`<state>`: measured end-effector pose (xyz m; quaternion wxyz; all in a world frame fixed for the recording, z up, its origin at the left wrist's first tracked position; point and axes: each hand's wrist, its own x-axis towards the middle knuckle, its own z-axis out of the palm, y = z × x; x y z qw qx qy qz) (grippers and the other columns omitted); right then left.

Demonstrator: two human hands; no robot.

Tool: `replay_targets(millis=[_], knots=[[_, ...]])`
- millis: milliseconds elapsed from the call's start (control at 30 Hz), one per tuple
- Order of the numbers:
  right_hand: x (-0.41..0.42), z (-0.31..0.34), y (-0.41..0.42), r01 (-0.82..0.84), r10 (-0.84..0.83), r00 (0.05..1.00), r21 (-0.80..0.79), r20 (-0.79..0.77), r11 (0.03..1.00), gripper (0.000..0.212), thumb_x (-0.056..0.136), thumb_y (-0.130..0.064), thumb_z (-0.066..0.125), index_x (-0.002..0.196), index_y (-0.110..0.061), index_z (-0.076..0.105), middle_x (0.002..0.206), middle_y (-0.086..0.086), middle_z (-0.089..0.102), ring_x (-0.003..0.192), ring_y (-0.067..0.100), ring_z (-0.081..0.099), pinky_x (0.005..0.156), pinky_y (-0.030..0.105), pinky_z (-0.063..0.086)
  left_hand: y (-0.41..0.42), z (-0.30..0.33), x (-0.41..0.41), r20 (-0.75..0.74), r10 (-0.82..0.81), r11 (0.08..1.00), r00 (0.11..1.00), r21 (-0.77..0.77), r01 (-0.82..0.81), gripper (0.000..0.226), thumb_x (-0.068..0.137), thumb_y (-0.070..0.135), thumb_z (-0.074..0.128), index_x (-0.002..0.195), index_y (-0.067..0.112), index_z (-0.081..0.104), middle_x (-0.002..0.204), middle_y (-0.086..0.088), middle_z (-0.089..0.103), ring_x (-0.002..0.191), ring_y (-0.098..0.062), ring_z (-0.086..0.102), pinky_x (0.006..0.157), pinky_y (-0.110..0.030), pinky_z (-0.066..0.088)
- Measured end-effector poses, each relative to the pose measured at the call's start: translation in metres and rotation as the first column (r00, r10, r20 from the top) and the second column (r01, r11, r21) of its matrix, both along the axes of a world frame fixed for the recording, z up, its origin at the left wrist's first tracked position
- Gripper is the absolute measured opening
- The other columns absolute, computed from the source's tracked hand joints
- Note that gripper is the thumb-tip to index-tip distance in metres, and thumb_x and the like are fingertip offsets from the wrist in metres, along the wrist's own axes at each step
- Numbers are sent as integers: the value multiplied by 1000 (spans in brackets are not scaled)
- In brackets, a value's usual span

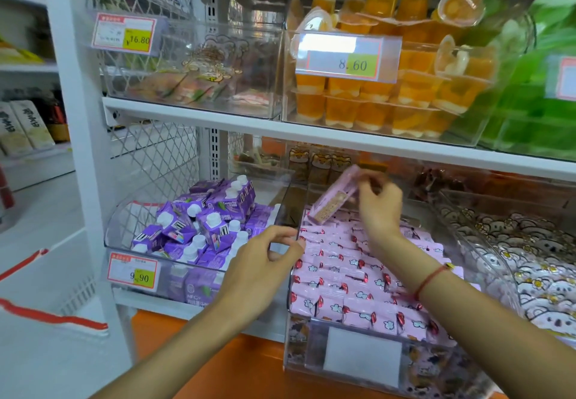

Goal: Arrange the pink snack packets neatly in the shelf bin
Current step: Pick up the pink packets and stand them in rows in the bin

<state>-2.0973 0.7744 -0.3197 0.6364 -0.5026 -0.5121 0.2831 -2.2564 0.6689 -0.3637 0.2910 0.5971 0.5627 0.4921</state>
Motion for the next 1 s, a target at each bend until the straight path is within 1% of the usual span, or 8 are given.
replay_targets(millis=[133,333,467,567,633,700,833,1000], knots=[[24,7,-37,-38,19,964,-67,-266,997,16,98,-19,49,92,-14,63,93,3,67,76,8,66,69,19,55,-6,4,3,-150,125,965,981,250,-84,47,81,52,60,124,43,43,119,26,49,102,11,48,83,-18,42],[24,16,-71,-262,222,940,-130,-260,956,20,97,-14,49,93,-5,65,78,5,68,62,6,65,58,12,52,-13,21,13,-510,126,812,851,545,207,57,78,26,76,129,29,52,126,12,48,112,-7,49,91,-26,43],[31,24,-79,-366,310,915,-206,-259,908,19,95,-21,54,92,-6,64,67,1,66,54,4,63,52,13,50,-15,28,13,-231,47,856,972,511,80,31,82,24,71,111,32,65,99,22,63,89,2,58,77,-15,47],[40,26,-81,-254,283,954,-237,99,938,26,94,-38,52,104,-16,62,96,1,66,74,6,62,57,13,48,-14,34,14,330,-96,978,939,204,29,6,83,29,68,85,33,72,72,18,68,74,3,64,57,-15,50],[42,29,-85,-210,223,925,-75,308,975,23,92,-39,54,107,-22,59,107,-4,62,92,8,58,71,13,46,-15,34,16,470,-74,996,880,78,42,24,85,36,66,63,25,67,65,12,64,78,-3,69,51,-15,48],[39,32,-91,-297,206,814,85,544,951,31,90,-38,57,119,-27,56,120,-11,55,112,7,47,89,14,40,-15,33,15,494,-49,999,868,31,39,36,83,41,66,53,22,58,70,4,65,82,-9,71,50,-14,47],[30,24,-94,-434,39,370,136,928,890,50,90,-44,55,138,-32,44,138,-12,41,128,10,23,104,29,18,-15,33,21,446,-43,999,894,41,28,40,82,44,65,49,23,57,72,-3,65,76,-13,72,47,-13,46],[32,16,-80,-335,-144,428,305,892,892,35,88,-36,63,120,-23,57,107,-7,58,97,11,42,74,25,26,-14,29,15,261,-3,986,965,163,-41,36,78,63,49,86,35,71,91,17,71,88,-2,67,70,-18,52]])
